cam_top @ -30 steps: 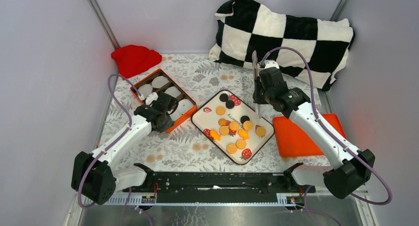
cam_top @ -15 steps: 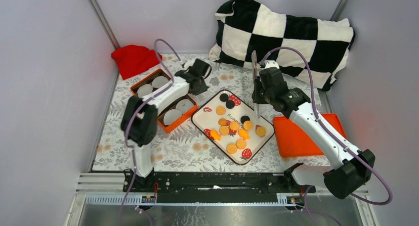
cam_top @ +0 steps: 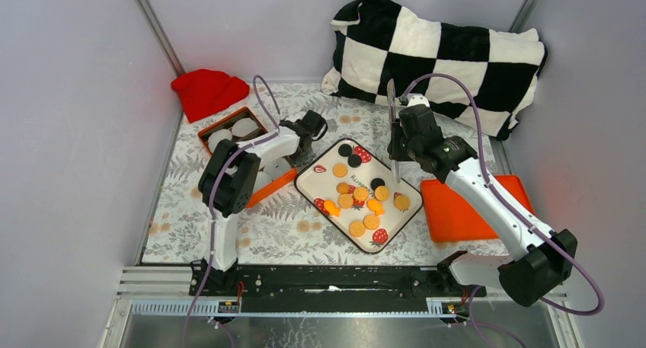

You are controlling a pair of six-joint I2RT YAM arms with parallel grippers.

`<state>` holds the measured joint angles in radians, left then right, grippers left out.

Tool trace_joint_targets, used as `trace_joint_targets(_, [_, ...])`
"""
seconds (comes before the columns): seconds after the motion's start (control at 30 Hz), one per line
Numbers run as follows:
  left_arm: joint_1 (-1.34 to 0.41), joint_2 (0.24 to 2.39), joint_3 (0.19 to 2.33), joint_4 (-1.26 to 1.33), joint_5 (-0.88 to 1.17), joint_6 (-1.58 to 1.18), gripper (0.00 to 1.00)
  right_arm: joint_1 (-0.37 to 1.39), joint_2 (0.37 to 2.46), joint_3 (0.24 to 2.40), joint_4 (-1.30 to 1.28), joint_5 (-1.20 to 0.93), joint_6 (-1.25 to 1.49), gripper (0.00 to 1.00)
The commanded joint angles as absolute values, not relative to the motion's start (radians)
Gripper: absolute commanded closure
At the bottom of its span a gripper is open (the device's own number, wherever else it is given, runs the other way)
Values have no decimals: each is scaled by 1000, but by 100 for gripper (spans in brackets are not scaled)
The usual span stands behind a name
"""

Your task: Pack the cookies

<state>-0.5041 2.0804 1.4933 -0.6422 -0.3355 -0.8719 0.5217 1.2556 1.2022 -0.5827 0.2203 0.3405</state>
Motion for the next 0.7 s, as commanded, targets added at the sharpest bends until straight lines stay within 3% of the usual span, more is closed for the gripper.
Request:
trace_joint_targets(0.0, [-510,1943,1338,-670,-387,-881,80,527,1229,1197,-527,219,340,79])
trace_joint_targets(0.3, [-608,1714,1003,-650,-327,-959,81,527,1249,1197,-510,206,340,78])
trace_joint_targets(0.5, [-695,1649,1073,-650,-336,-961,80,527,1254,1205,-506,182,352,79])
trace_joint_targets(0.67, [-704,1723,1128,-680,-311,-976,80,528,1230,1211,-523,203,353,78])
